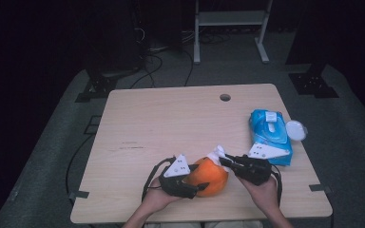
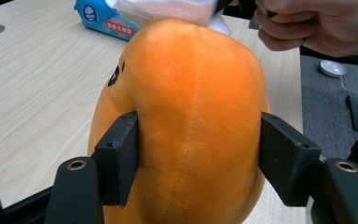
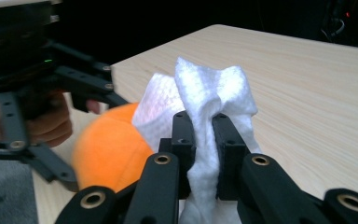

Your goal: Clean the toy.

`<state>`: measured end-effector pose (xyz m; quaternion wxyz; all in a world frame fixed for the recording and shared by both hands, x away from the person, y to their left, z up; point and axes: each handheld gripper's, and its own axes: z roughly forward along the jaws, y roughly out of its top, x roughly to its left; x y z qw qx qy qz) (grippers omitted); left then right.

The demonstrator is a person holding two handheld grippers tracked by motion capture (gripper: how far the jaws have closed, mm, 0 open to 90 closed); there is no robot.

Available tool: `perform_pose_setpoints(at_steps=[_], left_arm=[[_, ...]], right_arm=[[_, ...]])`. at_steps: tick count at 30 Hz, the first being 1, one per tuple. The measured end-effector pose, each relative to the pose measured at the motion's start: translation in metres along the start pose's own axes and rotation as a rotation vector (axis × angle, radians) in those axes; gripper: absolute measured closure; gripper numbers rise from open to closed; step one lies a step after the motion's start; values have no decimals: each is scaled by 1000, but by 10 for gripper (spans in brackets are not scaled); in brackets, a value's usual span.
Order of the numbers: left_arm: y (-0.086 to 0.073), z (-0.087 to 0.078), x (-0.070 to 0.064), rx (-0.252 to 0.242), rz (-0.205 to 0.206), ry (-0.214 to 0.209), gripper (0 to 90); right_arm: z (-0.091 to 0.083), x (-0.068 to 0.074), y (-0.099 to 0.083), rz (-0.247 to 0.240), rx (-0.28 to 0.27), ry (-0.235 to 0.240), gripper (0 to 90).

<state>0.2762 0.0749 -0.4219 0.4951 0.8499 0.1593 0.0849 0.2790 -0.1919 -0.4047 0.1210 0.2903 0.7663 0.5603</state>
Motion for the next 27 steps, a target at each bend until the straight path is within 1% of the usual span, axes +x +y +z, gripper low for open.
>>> perform_pose_setpoints(at_steps=[1, 2, 3, 4, 5, 6, 7, 9, 10, 11, 12, 13, 14, 15, 16, 17, 18, 20, 22, 23, 24, 25, 26, 27], left_arm=[[-1, 0, 0, 0, 0, -2, 353], [-1, 0, -1, -1, -1, -4, 354], [-1, 1, -2, -1, 3, -2, 355], [-1, 0, -2, 8, 11, 0, 355], [-1, 0, -2, 7, 11, 0, 356], [-1, 0, -1, 3, 7, -3, 358], [-1, 0, -1, 4, 6, -5, 360], [-2, 1, -1, 2, 11, -16, 359], [-2, 2, -1, 3, 16, -18, 359], [-2, 2, -2, 4, 21, -23, 358], [-2, 3, -3, 8, 29, -29, 357], [-2, 4, -4, 8, 32, -35, 357], [-2, 4, -4, 16, 48, -43, 357], [-2, 5, -5, 18, 54, -48, 357], [-2, 5, -5, 25, 58, -52, 356], [-2, 5, -5, 25, 57, -55, 355], [-3, 5, -4, 23, 50, -60, 355], [-4, 5, -3, 21, 46, -67, 355], [-4, 5, -4, 23, 57, -67, 354], [-4, 5, -4, 26, 63, -68, 353], [-4, 5, -3, 25, 60, -69, 349], [-4, 5, -3, 29, 57, -70, 336], [-3, 6, -3, 28, 53, -70, 324], [-3, 6, -2, 29, 44, -70, 310]], right_arm=[[1, 7, 3, -24, -3, 14, 804], [3, 13, 5, -41, -9, 44, 804], [5, 19, 8, -63, -6, 59, 804], [7, 23, 9, -86, 3, 59, 804], [8, 23, 9, -94, 9, 56, 805], [8, 20, 8, -78, 9, 60, 805], [6, 14, 7, -47, 5, 61, 806], [3, 0, 3, -6, 7, 28, 805], [2, -5, 1, 18, 9, 23, 805], [1, -8, 0, 37, 11, 30, 805], [1, -5, 1, 33, 9, 32, 805], [1, 0, 3, 8, 12, 35, 805], [2, 5, 6, -13, 12, 46, 804], [4, 10, 8, -34, 15, 57, 805], [6, 13, 10, -58, 23, 60, 805], [8, 14, 11, -71, 36, 56, 805], [9, 12, 10, -64, 41, 56, 805], [9, 1, 7, -20, 50, 57, 805], [6, -8, 4, -1, 72, 17, 805], [4, -12, 2, 11, 77, 5, 805], [3, -14, 1, 15, 78, -6, 805], [2, -14, 0, 18, 77, -1, 805], [1, -11, 0, 20, 67, 10, 805], [1, -6, 3, 11, 58, 27, 805]])
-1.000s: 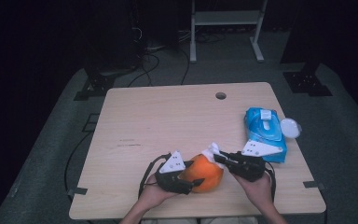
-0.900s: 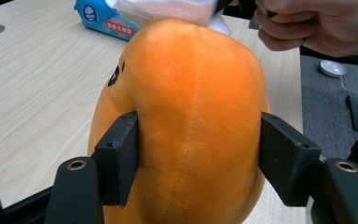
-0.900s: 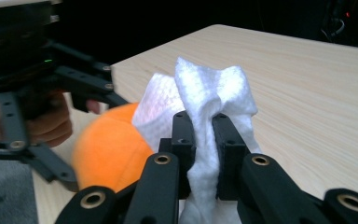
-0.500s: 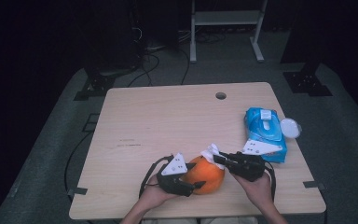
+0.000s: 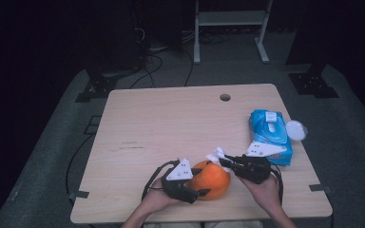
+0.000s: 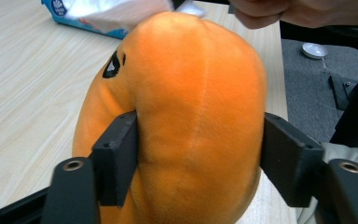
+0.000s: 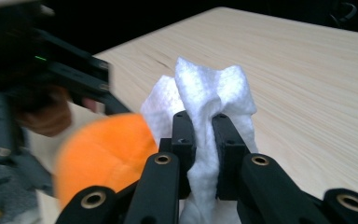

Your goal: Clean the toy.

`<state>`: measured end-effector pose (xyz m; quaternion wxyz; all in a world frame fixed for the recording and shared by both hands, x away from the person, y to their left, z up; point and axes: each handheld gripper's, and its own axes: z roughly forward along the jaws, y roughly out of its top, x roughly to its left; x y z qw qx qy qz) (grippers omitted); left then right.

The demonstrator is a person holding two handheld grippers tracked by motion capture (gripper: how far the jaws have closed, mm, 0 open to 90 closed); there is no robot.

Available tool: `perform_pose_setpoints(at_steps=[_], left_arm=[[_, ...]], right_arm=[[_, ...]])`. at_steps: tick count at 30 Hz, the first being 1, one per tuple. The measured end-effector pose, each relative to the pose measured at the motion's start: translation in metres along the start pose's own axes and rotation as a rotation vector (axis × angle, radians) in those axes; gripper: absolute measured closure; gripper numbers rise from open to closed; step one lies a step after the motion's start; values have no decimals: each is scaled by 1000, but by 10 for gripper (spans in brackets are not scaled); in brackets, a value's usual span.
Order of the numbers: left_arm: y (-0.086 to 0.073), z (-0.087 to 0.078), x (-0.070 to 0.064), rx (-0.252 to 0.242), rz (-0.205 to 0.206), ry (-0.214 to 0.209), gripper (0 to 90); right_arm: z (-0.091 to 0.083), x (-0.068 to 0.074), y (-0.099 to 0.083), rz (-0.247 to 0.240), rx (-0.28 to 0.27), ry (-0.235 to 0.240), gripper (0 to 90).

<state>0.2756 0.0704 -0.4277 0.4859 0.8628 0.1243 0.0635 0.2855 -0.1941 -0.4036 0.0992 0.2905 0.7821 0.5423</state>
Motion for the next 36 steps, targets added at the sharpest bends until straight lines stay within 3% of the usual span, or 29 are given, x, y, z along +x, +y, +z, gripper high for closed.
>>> perform_pose_setpoints(at_steps=[2, 3, 4, 5, 6, 10, 11, 14, 18, 20, 22, 25, 26, 29, 32, 33, 36], left_arm=[[0, 1, 1, -2, -16, 4, 266], [1, 2, 3, -12, -53, 11, 248], [1, 2, 3, -12, -53, 11, 218], [1, 2, 5, -4, -80, 18, 192], [0, 1, 7, -9, -104, 17, 192], [0, 0, 7, -9, -101, 27, 238], [-1, -1, 8, -18, -109, 32, 253], [-2, -2, 10, -28, -116, 36, 309], [-1, -2, 11, -42, -115, 55, 376], [-1, -2, 9, -53, -115, 74, 395], [0, -6, 8, -70, -111, 87, 445], [1, -9, 9, -86, -123, 86, 468], [1, -12, 11, -98, -126, 93, 472], [2, -16, 12, -116, -136, 106, 475], [6, -21, 10, -128, -112, 159, 475], [6, -20, 9, -119, -99, 187, 475], [6, -17, 6, -89, -88, 214, 474]], right_arm=[[1, 13, 7, -36, -22, 47, 805], [2, 18, 8, -49, -23, 65, 805], [2, 18, 8, -49, -23, 65, 805], [8, 31, 10, -106, -7, 70, 804], [9, 32, 10, -121, -4, 64, 804], [7, 18, 6, -67, -15, 61, 804], [1, 2, 0, -29, -12, 11, 804], [-5, -6, -4, 16, -22, -8, 804], [-1, 7, 1, -5, -41, 24, 803], [4, 22, 6, -43, -46, 72, 804], [10, 32, 9, -97, -31, 73, 804], [7, 23, 8, -61, -48, 77, 803], [1, 8, 3, -21, -61, 34, 803], [-6, -7, -2, 26, -63, -16, 802], [-6, -5, -2, 21, -66, -12, 802], [-2, 5, 3, -2, -89, 24, 801], [3, 13, 7, -17, -101, 81, 801]])
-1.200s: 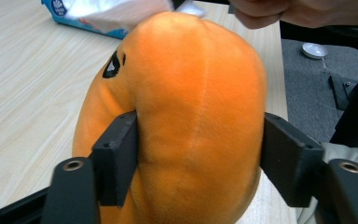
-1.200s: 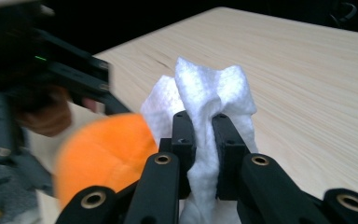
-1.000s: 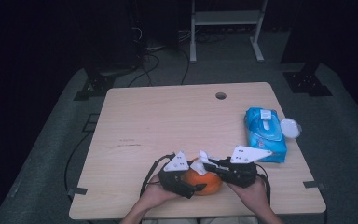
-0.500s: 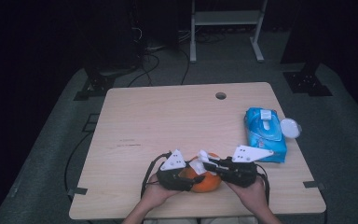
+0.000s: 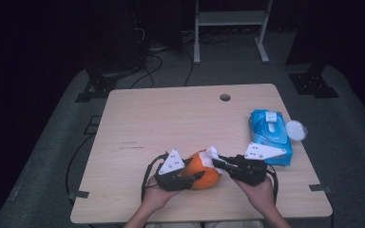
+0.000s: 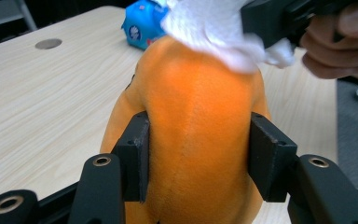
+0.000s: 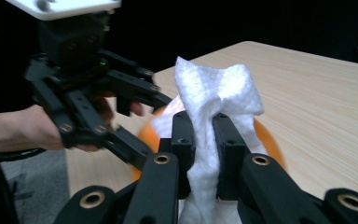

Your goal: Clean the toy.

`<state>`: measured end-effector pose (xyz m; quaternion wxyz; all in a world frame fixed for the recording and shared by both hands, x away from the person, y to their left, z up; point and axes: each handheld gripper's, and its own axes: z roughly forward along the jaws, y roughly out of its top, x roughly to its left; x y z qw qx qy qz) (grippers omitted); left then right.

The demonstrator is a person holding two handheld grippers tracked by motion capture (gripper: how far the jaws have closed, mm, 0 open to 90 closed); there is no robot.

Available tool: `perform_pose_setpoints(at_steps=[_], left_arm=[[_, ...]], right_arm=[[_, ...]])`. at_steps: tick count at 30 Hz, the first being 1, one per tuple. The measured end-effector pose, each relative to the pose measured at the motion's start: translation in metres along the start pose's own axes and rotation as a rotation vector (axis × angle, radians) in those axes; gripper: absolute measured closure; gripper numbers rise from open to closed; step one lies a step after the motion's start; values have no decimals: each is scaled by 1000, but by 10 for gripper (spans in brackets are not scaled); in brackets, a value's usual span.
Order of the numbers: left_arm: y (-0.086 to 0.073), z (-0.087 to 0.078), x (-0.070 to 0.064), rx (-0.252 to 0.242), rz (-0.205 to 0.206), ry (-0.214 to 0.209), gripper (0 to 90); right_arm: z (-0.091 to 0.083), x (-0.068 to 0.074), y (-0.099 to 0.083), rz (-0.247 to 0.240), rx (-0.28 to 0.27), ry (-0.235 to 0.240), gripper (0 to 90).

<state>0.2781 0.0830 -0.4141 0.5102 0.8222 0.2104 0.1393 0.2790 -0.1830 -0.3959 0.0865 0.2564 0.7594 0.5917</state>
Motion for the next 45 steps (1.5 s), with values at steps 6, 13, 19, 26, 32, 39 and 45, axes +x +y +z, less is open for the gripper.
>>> perform_pose_setpoints(at_steps=[6, 13, 19, 26, 32, 39, 45], left_arm=[[-3, 2, 0, 12, -5, -55, 346], [-9, 10, 14, 76, -109, -76, 135], [-6, 9, 0, 61, 0, -27, 388], [2, -3, -1, 17, 55, 24, 455], [-1, 4, -3, 65, 54, -50, 393], [3, -6, 8, 30, -41, -159, 333], [-6, 0, 19, 69, -131, -146, 336]], right_arm=[[2, -12, -9, 37, 42, -38, 801], [1, -15, -11, 52, 51, -63, 801], [13, 9, -3, -22, 44, 6, 799], [8, -7, -7, 32, 41, -42, 800], [12, -18, -17, 99, 79, -47, 800], [14, -15, -21, 105, 112, -26, 799], [16, -15, -22, 100, 132, -9, 798]])
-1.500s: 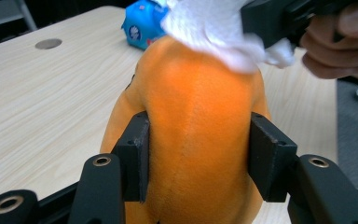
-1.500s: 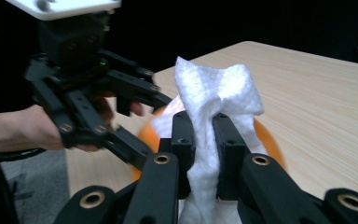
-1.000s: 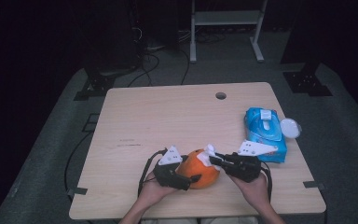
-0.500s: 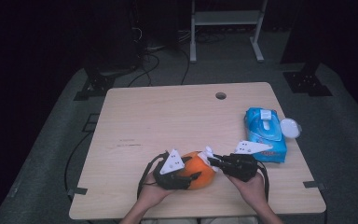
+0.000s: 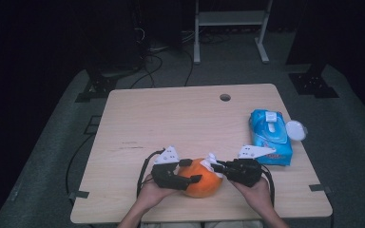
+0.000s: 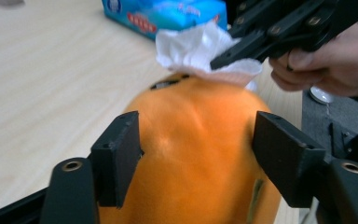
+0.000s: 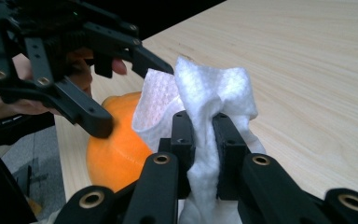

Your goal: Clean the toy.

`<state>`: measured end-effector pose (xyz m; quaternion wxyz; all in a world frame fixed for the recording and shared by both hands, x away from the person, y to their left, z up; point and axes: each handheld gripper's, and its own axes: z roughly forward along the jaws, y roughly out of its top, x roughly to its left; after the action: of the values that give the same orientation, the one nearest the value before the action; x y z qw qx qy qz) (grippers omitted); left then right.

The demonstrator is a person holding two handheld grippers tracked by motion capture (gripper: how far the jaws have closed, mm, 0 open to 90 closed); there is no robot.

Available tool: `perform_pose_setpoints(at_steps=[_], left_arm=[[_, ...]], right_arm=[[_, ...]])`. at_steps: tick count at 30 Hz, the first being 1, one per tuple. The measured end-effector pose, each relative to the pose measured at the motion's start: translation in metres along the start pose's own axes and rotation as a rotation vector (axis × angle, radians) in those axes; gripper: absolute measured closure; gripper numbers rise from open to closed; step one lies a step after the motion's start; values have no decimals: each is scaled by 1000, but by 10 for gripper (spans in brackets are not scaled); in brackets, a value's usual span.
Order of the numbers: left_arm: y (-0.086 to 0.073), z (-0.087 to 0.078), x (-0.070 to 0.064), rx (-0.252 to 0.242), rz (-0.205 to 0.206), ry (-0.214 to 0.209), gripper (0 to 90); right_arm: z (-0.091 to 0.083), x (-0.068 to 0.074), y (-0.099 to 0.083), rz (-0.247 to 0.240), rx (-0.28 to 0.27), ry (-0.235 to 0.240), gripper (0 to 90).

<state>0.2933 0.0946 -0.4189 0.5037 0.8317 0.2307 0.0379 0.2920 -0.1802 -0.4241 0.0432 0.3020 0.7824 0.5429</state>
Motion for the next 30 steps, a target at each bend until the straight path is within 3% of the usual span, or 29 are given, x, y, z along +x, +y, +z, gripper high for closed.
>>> perform_pose_setpoints(at_steps=[7, 10, 13, 16, 18, 19, 23, 25, 28, 30], left_arm=[[2, 4, -11, 58, 29, -28, 333], [8, -2, -6, 44, 7, -80, 306], [14, -3, 0, 38, -15, -79, 260], [16, 5, 4, 77, -21, -101, 221], [14, 13, 3, 136, -14, -106, 190], [12, 16, 2, 142, -2, -108, 188], [12, 17, 1, 159, 13, -99, 199], [11, 17, 2, 166, 4, -116, 202], [10, 16, 2, 165, 2, -118, 205], [11, 16, 1, 170, 7, -117, 210]], right_arm=[[-4, 4, 6, -30, 38, 4, 796], [-4, 7, 1, -28, 68, 34, 796], [-7, 9, -4, -25, 71, 89, 796], [-9, 12, -10, -21, 66, 138, 796], [-12, 12, -10, -20, 62, 136, 796], [-14, 11, -10, -24, 59, 133, 796], [-21, 6, -11, -12, 40, 120, 796], [-26, 2, -12, 1, 32, 113, 797], [-36, -10, -16, 63, -9, 106, 798], [-41, -16, -18, 76, -17, 94, 798]])
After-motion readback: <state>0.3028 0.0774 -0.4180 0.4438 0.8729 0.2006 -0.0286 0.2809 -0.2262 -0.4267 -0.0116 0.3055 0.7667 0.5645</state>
